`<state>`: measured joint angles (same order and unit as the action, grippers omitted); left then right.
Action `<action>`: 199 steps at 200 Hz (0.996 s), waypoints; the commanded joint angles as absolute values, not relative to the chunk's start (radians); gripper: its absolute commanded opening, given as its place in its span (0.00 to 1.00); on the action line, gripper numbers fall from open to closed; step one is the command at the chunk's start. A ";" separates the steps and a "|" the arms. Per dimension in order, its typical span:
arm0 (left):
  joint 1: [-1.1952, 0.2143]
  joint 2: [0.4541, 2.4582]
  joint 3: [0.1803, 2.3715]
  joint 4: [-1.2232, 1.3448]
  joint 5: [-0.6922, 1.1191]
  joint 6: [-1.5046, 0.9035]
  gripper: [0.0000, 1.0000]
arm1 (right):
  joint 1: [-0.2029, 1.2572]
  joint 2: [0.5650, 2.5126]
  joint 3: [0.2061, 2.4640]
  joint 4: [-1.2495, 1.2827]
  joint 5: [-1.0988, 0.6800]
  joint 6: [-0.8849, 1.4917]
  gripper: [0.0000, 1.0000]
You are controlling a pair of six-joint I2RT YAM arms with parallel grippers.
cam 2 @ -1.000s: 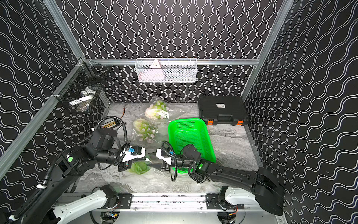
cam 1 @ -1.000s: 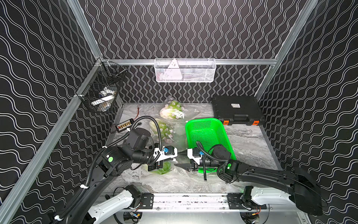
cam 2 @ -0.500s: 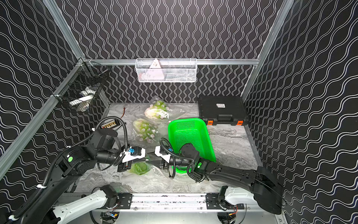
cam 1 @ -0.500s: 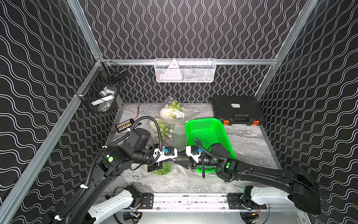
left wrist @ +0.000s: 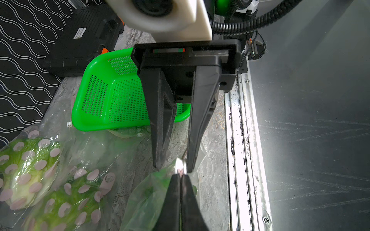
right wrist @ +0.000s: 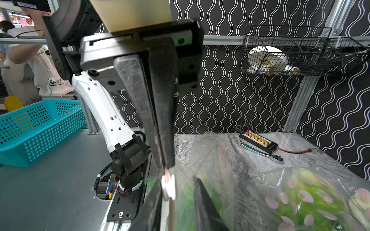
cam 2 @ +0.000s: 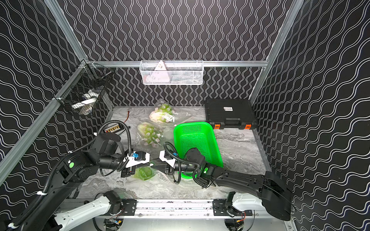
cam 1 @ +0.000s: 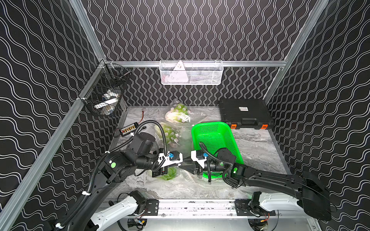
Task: Open the zip-top bag and take out the chinese cabbages
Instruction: Unzip the zipper on the zipper food storage bag.
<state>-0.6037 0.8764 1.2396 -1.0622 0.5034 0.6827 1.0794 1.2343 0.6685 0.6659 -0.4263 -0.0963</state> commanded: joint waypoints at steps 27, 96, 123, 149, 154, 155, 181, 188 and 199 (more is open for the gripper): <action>-0.604 0.864 1.244 -1.037 0.492 0.688 0.00 | 1.080 1.236 0.680 0.679 -0.405 -0.084 0.20; -0.604 0.819 1.241 -0.978 0.433 0.673 0.00 | 1.080 1.241 0.656 0.706 -0.390 -0.077 0.03; -0.603 0.782 1.238 -0.954 0.443 0.656 0.00 | 1.081 1.244 0.634 0.729 -0.388 -0.061 0.00; -0.604 0.759 1.257 -0.946 0.417 0.641 0.00 | 1.080 1.245 0.616 0.724 -0.385 -0.054 0.00; -0.604 0.756 1.262 -0.948 0.416 0.640 0.00 | 1.080 1.245 0.611 0.725 -0.383 -0.053 0.00; -0.604 0.755 1.263 -0.948 0.416 0.640 0.00 | 1.080 1.245 0.610 0.725 -0.383 -0.053 0.00; -0.604 0.736 1.285 -0.948 0.443 0.622 0.00 | 1.080 1.237 0.560 0.746 -0.373 -0.031 0.00; -0.604 0.728 1.286 -0.948 0.446 0.617 0.00 | 1.081 1.236 0.546 0.750 -0.368 -0.022 0.00; -0.604 0.716 1.284 -0.942 0.441 0.607 0.00 | 1.080 1.230 0.524 0.752 -0.362 -0.009 0.00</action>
